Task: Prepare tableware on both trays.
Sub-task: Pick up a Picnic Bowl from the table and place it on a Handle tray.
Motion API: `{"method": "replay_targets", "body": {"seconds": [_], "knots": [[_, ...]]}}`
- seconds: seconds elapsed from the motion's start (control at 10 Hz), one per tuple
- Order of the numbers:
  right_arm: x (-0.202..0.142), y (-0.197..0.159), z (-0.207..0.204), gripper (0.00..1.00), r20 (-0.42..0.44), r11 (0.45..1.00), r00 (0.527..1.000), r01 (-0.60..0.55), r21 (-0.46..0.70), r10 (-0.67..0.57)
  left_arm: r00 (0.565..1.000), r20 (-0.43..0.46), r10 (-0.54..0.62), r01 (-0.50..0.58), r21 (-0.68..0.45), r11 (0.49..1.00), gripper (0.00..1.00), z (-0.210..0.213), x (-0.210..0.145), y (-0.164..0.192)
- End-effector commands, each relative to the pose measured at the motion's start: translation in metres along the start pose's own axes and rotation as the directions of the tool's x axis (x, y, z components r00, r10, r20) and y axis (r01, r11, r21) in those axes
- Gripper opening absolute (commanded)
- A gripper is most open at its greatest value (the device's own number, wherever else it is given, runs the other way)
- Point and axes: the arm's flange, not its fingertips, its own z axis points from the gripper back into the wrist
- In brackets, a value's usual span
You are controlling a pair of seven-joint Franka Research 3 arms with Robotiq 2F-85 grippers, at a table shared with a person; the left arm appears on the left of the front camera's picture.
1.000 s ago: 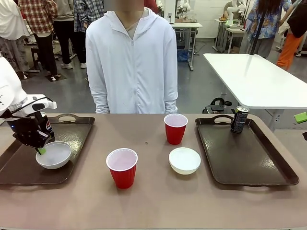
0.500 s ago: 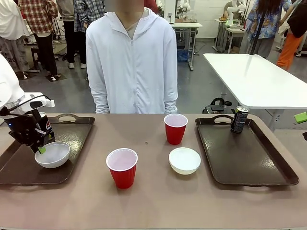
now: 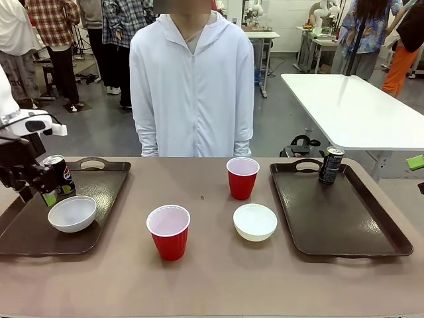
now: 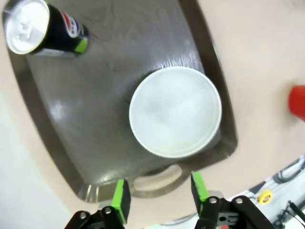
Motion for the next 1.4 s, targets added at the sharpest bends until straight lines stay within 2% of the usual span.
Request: {"method": "replay_targets", "body": {"seconds": [0.0,0.1,0.3,0.4,1.3], "knots": [[0.0012,-0.001,-0.001,1.0,0.014,1.0,1.0,-0.012,0.029,0.011,1.0,-0.004,-0.024,0.024,-0.001,1.0,0.87,0.0148,-0.0035,-0.0002],[0.0012,-0.001,-0.001,1.0,0.014,1.0,1.0,-0.012,0.029,0.011,1.0,-0.002,-0.021,0.021,0.005,1.0,1.0,0.0176,-0.0026,-0.0015],[0.0012,-0.001,-0.001,1.0,0.014,1.0,1.0,-0.012,0.029,0.011,1.0,0.023,-0.005,0.004,0.031,1.0,1.0,0.0218,-0.0011,-0.0018],[0.0012,-0.001,-0.001,1.0,0.014,1.0,1.0,-0.012,0.029,0.011,1.0,0.009,-0.008,0.008,0.002,1.0,1.0,0.0197,-0.0032,-0.0028],[0.0012,-0.001,-0.001,1.0,0.014,1.0,1.0,-0.012,0.029,0.011,1.0,0.009,-0.008,0.008,0.002,1.0,1.0,0.0197,-0.0032,-0.0028]]}}
